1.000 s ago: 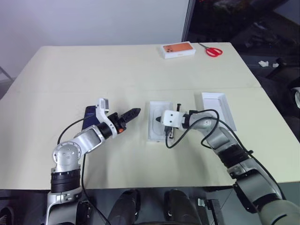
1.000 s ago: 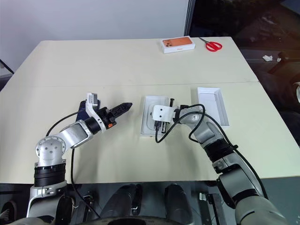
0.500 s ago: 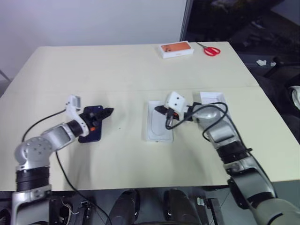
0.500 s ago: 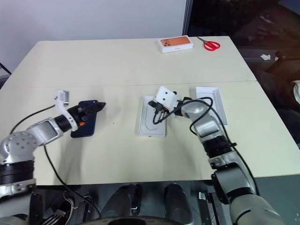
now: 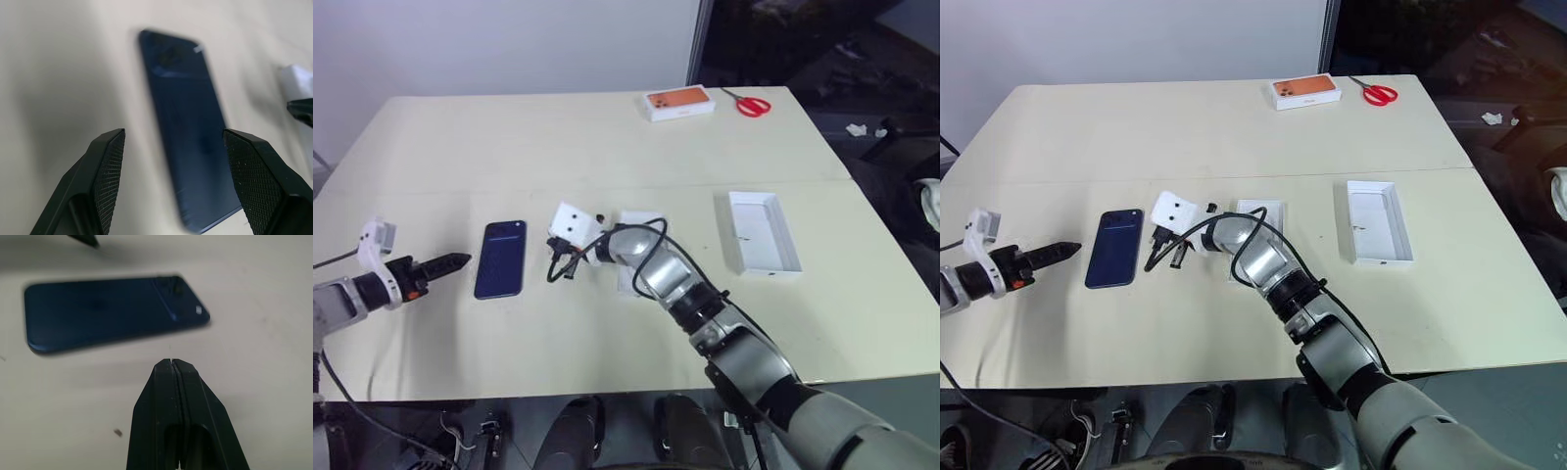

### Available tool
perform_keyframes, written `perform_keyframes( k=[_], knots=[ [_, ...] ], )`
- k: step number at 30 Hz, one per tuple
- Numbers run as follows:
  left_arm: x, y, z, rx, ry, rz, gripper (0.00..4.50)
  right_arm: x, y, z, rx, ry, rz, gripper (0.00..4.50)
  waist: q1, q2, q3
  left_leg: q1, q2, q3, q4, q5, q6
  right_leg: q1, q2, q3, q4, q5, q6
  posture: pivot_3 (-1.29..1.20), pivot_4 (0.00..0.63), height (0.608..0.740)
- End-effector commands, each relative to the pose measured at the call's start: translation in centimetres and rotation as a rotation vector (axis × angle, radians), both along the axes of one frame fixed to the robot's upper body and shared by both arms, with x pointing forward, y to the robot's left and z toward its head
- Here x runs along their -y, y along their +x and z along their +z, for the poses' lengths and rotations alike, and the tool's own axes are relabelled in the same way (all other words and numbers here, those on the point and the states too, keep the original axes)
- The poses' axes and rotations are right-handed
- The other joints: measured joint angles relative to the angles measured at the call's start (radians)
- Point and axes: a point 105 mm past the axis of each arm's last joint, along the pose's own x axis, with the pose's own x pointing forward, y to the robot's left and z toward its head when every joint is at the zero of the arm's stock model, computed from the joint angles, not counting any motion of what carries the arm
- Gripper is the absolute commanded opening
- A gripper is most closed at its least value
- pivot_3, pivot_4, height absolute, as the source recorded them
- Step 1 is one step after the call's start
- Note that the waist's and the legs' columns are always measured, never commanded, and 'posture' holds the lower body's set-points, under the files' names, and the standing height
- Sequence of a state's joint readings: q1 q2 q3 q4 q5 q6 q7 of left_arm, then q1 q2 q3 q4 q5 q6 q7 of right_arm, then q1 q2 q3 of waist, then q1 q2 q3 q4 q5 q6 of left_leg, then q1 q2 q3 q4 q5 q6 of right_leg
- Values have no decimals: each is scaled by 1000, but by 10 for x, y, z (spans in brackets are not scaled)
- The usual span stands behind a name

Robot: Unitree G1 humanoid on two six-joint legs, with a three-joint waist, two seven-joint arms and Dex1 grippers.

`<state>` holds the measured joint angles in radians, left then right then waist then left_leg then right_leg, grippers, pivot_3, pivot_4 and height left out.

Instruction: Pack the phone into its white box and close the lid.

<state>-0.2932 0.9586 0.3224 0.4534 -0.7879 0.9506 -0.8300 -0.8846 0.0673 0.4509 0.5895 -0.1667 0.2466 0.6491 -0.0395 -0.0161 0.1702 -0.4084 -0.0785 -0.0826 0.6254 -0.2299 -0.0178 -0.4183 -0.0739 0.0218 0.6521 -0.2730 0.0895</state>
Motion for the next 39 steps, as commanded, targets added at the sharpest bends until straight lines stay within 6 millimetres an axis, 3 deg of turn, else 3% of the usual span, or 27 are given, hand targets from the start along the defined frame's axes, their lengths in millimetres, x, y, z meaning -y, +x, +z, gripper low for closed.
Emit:
perform_keyframes(
  k=[1, 3, 9, 13, 18, 29, 39],
  knots=[
    [-6, -1, 2, -12, 42, -26, 3343, -12, -7, 1, 47, -19, 29, 24, -3, 0, 0, 0, 0, 0, -1, 0, 0, -1, 0, 0, 0, 0, 0, 0, 150, 740],
    [-3, -2, -5, -42, 8, -45, 3343, -13, -9, -5, 43, -38, 22, 24, -5, 0, 0, 0, 0, 0, -1, 0, 0, -2, 0, 0, 1, 0, 0, 0, 150, 740],
    [35, -10, -33, -172, -106, -218, 3343, -14, -10, -6, 40, -46, 33, 24, -3, 1, 0, 0, 1, 0, -2, 0, 0, -2, 1, 1, 2, 0, 0, 0, 150, 740],
    [47, -11, -52, -238, -116, -256, 3343, -14, -13, -8, 45, -65, 51, 24, 3, 3, -2, 0, 0, 0, -2, -1, 1, -2, 1, 0, 2, 0, 0, 0, 150, 740],
    [64, -2, -58, -251, -145, -282, 3343, -12, -15, -13, 50, -118, 72, 24, 19, 10, -7, 1, -2, 0, -1, -1, 2, 0, -1, -1, 2, 0, 0, 0, 150, 740],
    [67, 5, -56, -234, -159, -264, 3343, -19, -17, -22, 58, -185, 84, 24, 28, 12, -8, 7, -5, -2, 1, -2, 5, 9, -3, -2, 2, 0, 0, 0, 150, 740],
    [74, 2, -65, -259, -161, -266, 3343, -19, -1, -24, 171, -302, 68, 24, 28, 13, -10, 16, -7, -2, -3, -3, 6, 15, -5, -2, 2, -1, 0, 0, 150, 740]
  ],
)
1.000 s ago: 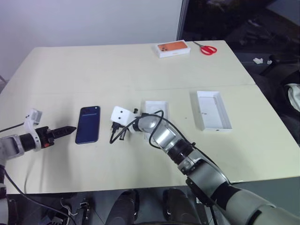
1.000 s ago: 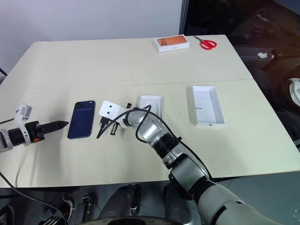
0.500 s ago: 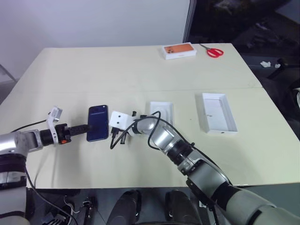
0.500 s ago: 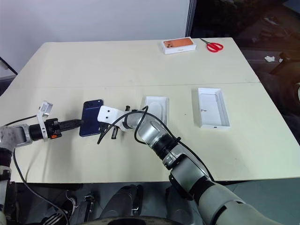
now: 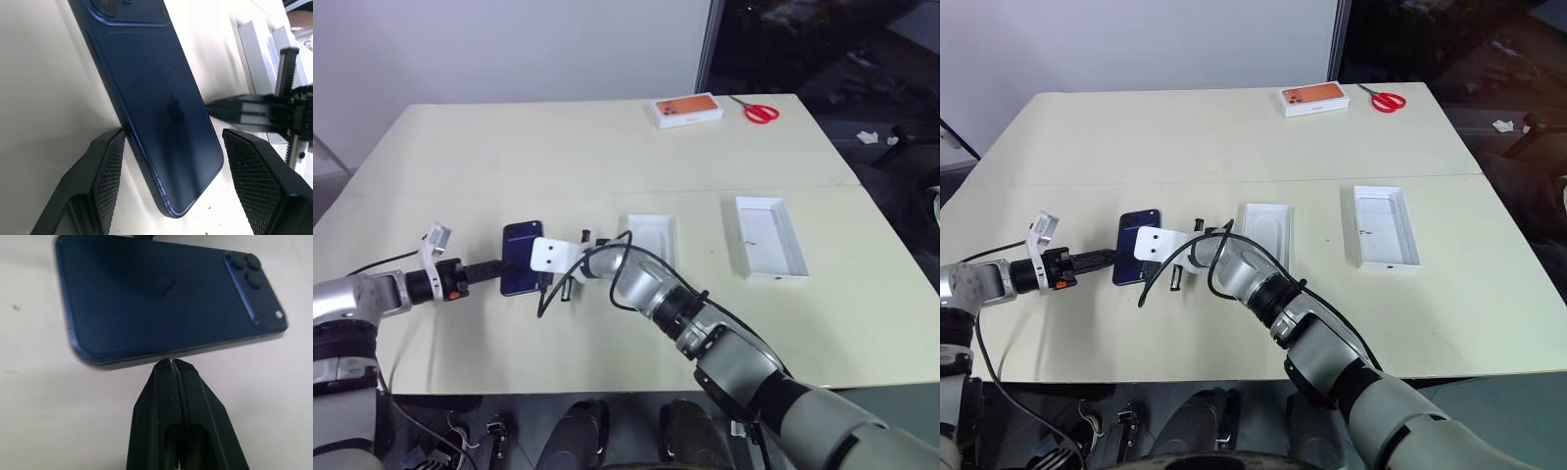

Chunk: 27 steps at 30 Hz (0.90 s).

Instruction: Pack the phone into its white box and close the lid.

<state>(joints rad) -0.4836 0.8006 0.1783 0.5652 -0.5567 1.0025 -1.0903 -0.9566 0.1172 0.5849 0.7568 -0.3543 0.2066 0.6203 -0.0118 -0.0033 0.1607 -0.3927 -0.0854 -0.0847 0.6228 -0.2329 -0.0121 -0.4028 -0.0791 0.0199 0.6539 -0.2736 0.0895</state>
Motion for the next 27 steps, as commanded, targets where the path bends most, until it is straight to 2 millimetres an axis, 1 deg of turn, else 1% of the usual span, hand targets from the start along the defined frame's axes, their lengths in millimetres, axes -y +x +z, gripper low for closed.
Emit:
perform_keyframes(
  k=[1, 6, 11, 16, 18, 21, 22, 25, 27],
  knots=[
    [14, -17, -42, -178, -4, -17, 3343, -5, 2, 3, 46, -31, 23, 24, 0, 1, -1, 0, 0, 0, 0, 0, 0, 0, 0, 0, 0, 0, 0, 0, 150, 740],
    [27, -13, -41, -172, -34, -33, 3343, -16, -9, 3, 6, 3, 65, 24, 0, 6, -6, 0, -1, 0, 0, 0, 0, 0, 0, 0, 0, 0, 0, 0, 150, 740],
    [49, -11, -36, -165, -107, -78, 3343, -17, -11, 1, 4, 3, 71, 24, 0, 8, -7, 1, -2, -1, -1, 0, 1, 1, 0, 0, 0, 0, 1, 0, 150, 740],
    [55, -7, -29, -156, -173, -64, 3343, -14, -9, 1, 10, 0, 65, 24, 1, 9, -8, 2, -3, -2, -1, 0, 1, 3, -1, 0, 0, -1, 1, 0, 150, 740],
    [55, -8, -28, -157, -175, -71, 3343, -14, -8, 1, 10, 1, 63, 24, 1, 8, -8, 2, -3, -2, -1, 0, 1, 3, -1, 0, 0, -1, 1, 0, 150, 740],
    [53, -8, -31, -172, -148, -64, 3343, -15, -9, 1, 10, 4, 64, 24, 1, 8, -8, 2, -3, -2, -1, 0, 1, 3, -1, 0, 0, -1, 1, 0, 150, 740],
    [49, -8, -34, -176, -115, -55, 3343, -16, -9, 2, 13, 4, 68, 24, 0, 8, -8, 2, -3, -2, -1, 0, 1, 3, -1, 0, 0, -1, 1, 0, 150, 740],
    [31, -8, -35, -181, -22, -5, 3343, -15, -10, 2, 11, 8, 71, 24, -3, 8, -8, 2, -3, -2, -1, 0, 1, 3, -1, 0, -1, -1, 1, 0, 150, 740],
    [27, -9, -30, -165, 18, -10, 3343, -13, -9, 2, 13, 8, 67, 24, -6, 8, -8, 2, -3, -2, -1, 0, 1, 3, -1, 0, -1, -1, 1, 0, 150, 740]
  ],
)
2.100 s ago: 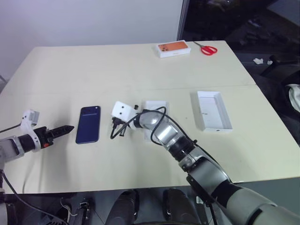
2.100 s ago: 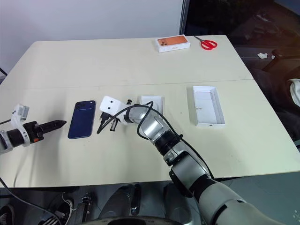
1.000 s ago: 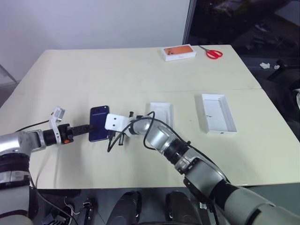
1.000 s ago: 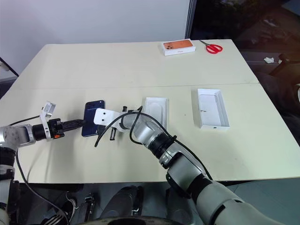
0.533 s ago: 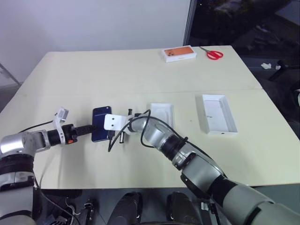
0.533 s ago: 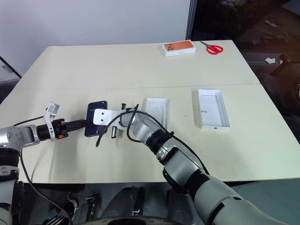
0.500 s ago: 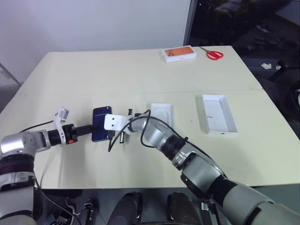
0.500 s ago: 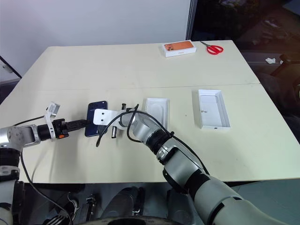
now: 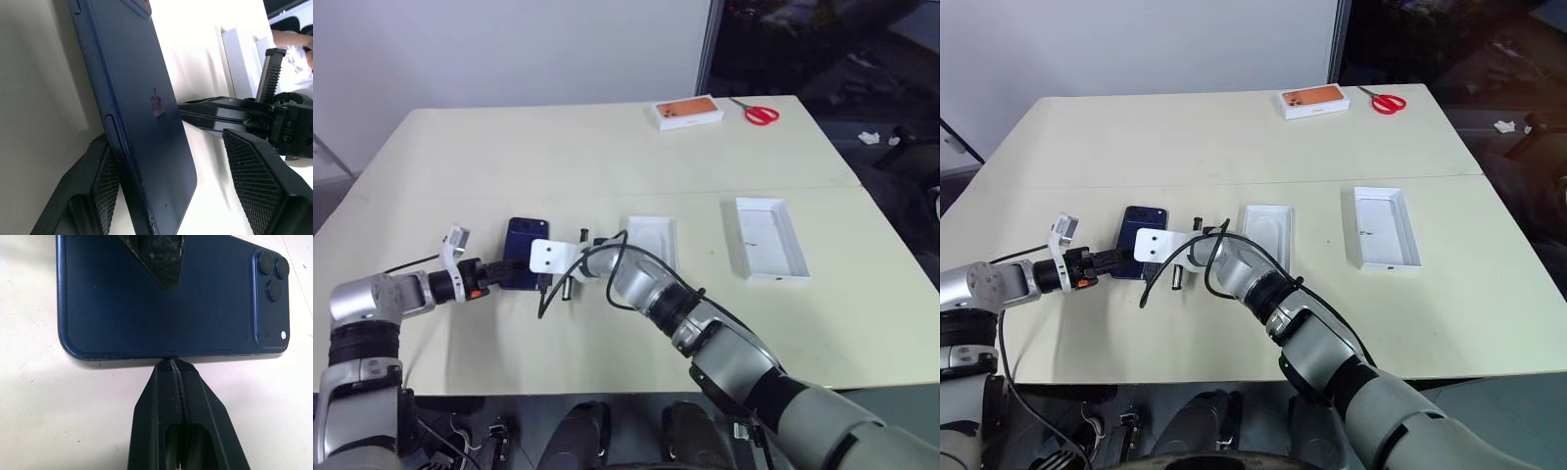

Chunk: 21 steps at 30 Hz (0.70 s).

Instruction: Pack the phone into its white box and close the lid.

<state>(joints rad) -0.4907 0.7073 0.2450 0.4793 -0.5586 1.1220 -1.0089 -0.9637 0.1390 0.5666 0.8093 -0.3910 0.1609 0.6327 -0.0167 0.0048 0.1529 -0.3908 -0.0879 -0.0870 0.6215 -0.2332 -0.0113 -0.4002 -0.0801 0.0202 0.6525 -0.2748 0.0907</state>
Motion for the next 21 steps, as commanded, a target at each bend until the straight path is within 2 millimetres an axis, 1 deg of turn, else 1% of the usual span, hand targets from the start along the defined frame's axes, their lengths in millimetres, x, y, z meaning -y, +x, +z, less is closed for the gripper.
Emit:
perform_keyframes(
  k=[1, 3, 6, 9, 12, 13, 14, 17, 18, 21],
  knots=[
    [4, -13, -27, -133, 75, -21, 3343, -10, -7, 6, 11, 25, 40, 24, -3, 0, 0, 0, 0, 0, 0, 0, 0, 0, 0, 0, 0, 0, 0, 0, 150, 740],
    [6, -15, -28, -136, 62, -29, 3343, -9, -6, 6, 11, 27, 36, 24, -4, 0, 0, 0, 0, 0, 0, 0, 0, 0, 0, 1, 0, 0, 0, 0, 150, 740],
    [11, -15, -36, -149, 44, -24, 3343, -9, -5, 6, 16, 26, 37, 24, -3, 0, 0, 0, 0, 0, -1, 0, 0, -1, 0, 1, 0, 0, 0, 0, 150, 740],
    [16, -13, -36, -146, 6, -14, 3343, -8, -5, 6, 19, 23, 38, 24, -1, 0, 0, 0, 0, 0, -1, 0, 0, 0, 0, 0, -1, 0, 0, 0, 150, 740],
    [16, -12, -38, -147, -11, 3, 2546, -6, -4, 6, 22, 22, 37, 0, -1, 0, 0, 0, 0, 0, -1, 0, 0, 0, 0, 0, -1, 0, 0, 0, 150, 740],
    [17, -12, -38, -150, -23, 9, 2122, -6, -4, 6, 22, 22, 36, 0, -1, 0, 0, 0, 0, 0, -1, 0, 0, 0, 0, 0, -1, 0, 0, 0, 150, 740],
    [17, -12, -39, -151, -31, 14, 1584, -5, -4, 5, 23, 22, 36, 0, -1, 0, 0, 0, 0, 0, -1, 0, 0, 0, 0, 0, -1, 0, 0, 0, 150, 740],
    [18, -13, -37, -158, -67, 18, 262, -4, -4, 5, 25, 22, 35, 0, 1, -1, -1, 0, 0, 0, -1, 0, 0, 0, -1, 0, -1, 0, 0, 0, 150, 740],
    [18, -14, -37, -159, -77, 22, 20, -4, -3, 6, 26, 23, 34, 0, 0, -1, -1, 1, 0, 0, -1, 0, 0, 1, -1, 0, -1, 0, 0, 0, 150, 740],
    [17, -15, -37, -172, -125, 39, 20, -2, -2, 6, 30, 26, 28, 0, -2, -2, -1, 1, 0, -1, -1, 0, 0, 1, 0, 0, -1, 0, 0, 0, 150, 740]
  ],
)
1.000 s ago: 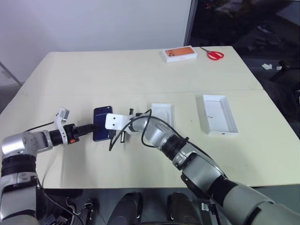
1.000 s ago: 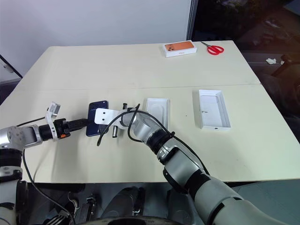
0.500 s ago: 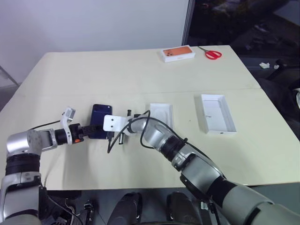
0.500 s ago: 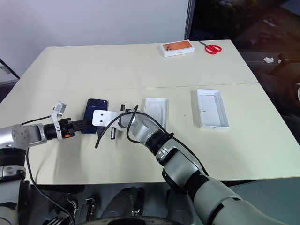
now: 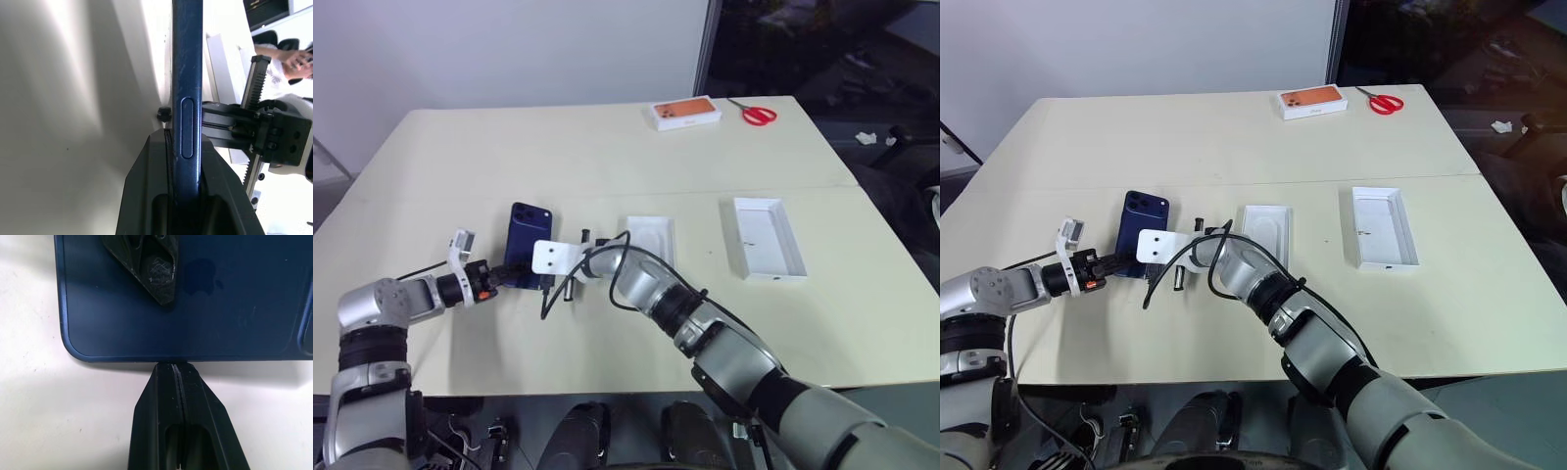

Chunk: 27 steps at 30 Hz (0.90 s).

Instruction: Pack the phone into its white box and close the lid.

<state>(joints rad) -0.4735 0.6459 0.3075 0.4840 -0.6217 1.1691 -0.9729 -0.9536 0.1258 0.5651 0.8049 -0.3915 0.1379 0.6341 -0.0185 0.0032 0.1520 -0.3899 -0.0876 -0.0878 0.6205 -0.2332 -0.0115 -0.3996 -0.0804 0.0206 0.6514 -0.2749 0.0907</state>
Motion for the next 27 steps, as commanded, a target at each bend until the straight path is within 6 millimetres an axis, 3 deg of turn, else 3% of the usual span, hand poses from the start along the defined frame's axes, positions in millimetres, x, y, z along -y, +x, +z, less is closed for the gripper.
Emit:
perform_keyframes(
  k=[1, 12, 15, 18, 21, 24, 27],
  knots=[
    [5, -14, -32, -152, -14, 13, 20, -4, -2, 8, 24, 24, 20, 0, -1, 0, 0, 0, 0, 0, 0, 0, 0, 0, 0, 0, 0, 0, 0, 0, 150, 740],
    [-1, -21, -28, -156, -150, 77, 20, 14, 3, 36, -98, 220, -31, 0, -10, -1, 0, 0, 0, 1, -4, 0, 0, -2, 0, 1, -2, 0, 0, 0, 150, 740],
    [-3, -21, -21, -133, -203, 101, 20, 21, -1, 58, -202, 363, -20, 0, -18, -1, 0, 0, 0, 1, -4, 0, 0, -2, 0, 2, -2, 0, 0, 0, 150, 740],
    [0, -21, 5, -54, -354, 91, 20, 38, -15, 95, -430, 595, 46, 0, -22, -2, 1, -2, 1, 1, -5, 0, 0, -4, 0, 2, -2, 0, 0, 0, 150, 740],
    [8, -27, 23, -1, -405, 55, 0, 62, -21, 106, -410, 597, 72, 913, -22, -4, 3, -4, 1, 1, -5, 0, 0, -5, 0, 1, -3, 0, 0, 0, 150, 740],
    [14, -28, 35, 53, -425, 52, 0, 97, -27, 89, -367, 458, 72, 2340, -18, -10, 5, -4, 1, 1, -5, 0, 0, -5, -1, 1, -4, 0, 0, 0, 150, 740],
    [17, -27, 41, 85, -424, 59, 0, 132, -38, 59, -401, 283, 55, 2340, -16, -17, 9, -5, 1, 1, -4, 0, 0, -5, -1, 1, -4, 0, 0, 0, 150, 740]
  ],
)
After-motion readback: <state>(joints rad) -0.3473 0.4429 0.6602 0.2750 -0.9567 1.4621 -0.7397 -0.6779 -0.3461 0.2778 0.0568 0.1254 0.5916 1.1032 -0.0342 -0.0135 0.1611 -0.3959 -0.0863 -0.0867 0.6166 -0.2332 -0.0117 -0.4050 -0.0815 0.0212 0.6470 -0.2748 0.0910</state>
